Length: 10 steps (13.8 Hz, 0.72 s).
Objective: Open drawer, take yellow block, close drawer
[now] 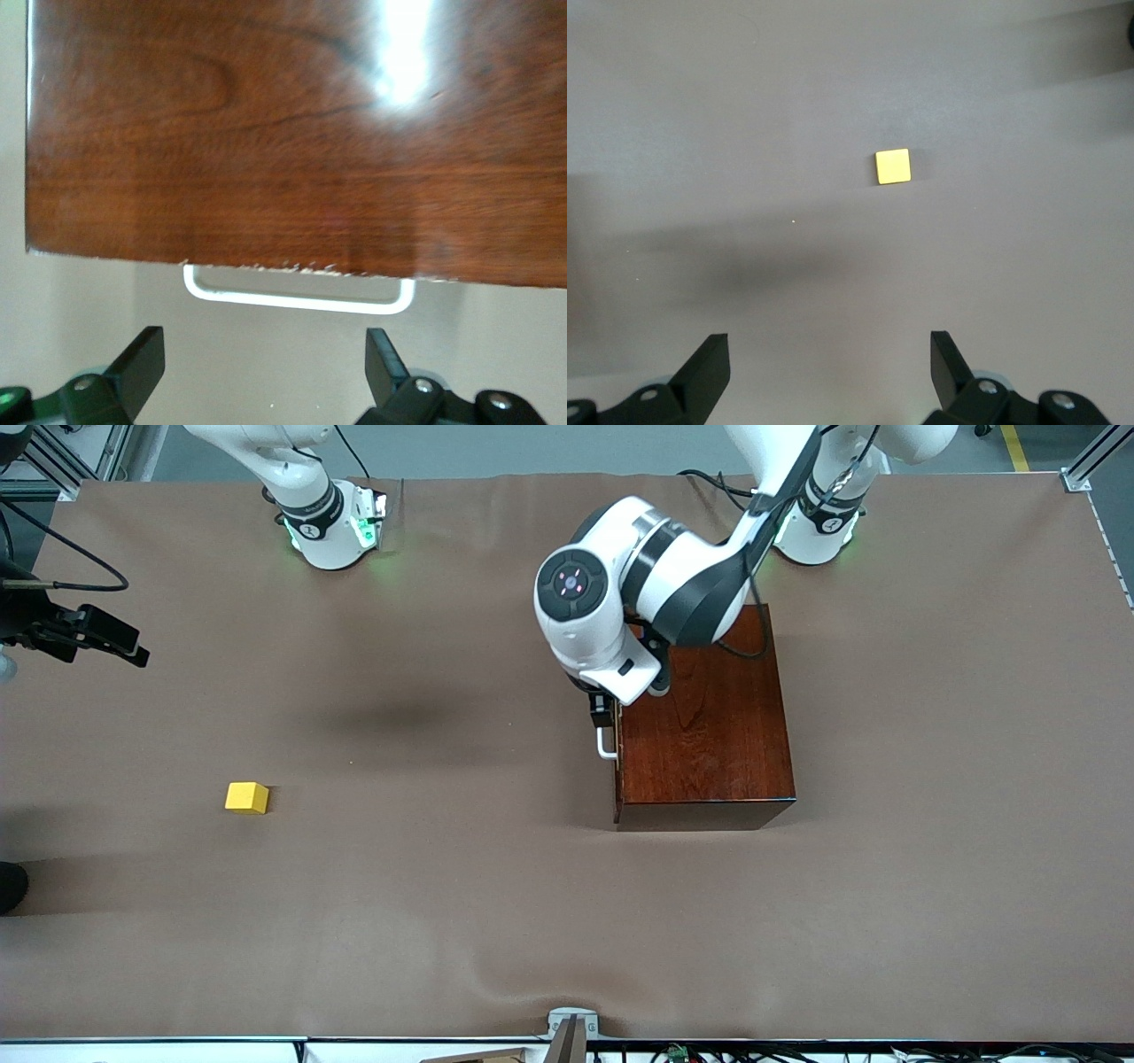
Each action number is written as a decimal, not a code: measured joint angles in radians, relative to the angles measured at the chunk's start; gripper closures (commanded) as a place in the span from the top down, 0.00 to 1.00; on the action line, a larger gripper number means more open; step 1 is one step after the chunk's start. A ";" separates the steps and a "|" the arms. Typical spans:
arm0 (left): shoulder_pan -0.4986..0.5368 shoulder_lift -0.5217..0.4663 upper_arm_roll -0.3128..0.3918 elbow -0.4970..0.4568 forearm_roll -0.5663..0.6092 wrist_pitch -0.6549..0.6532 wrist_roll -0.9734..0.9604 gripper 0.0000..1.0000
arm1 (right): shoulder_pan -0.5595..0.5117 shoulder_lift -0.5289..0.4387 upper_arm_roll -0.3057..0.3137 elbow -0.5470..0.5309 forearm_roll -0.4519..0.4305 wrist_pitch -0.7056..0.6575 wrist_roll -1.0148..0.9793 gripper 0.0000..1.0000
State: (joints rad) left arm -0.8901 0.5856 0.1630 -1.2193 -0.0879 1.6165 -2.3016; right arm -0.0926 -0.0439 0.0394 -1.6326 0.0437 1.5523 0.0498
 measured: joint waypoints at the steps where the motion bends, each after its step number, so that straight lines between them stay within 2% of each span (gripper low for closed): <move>1: 0.005 -0.012 0.004 0.000 0.032 0.000 0.040 1.00 | 0.000 0.000 0.000 0.000 0.000 0.001 0.000 1.00; 4: 0.060 -0.043 0.013 0.000 0.084 0.003 0.159 1.00 | 0.000 0.000 0.000 0.000 -0.006 0.003 0.000 1.00; 10: 0.305 -0.126 0.012 -0.015 0.086 0.005 0.447 1.00 | 0.000 0.000 0.000 0.000 -0.009 0.003 0.000 1.00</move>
State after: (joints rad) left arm -0.5846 0.4592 0.1750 -1.2343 -0.0020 1.6213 -1.8547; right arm -0.0926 -0.0439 0.0397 -1.6325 0.0346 1.5556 0.0497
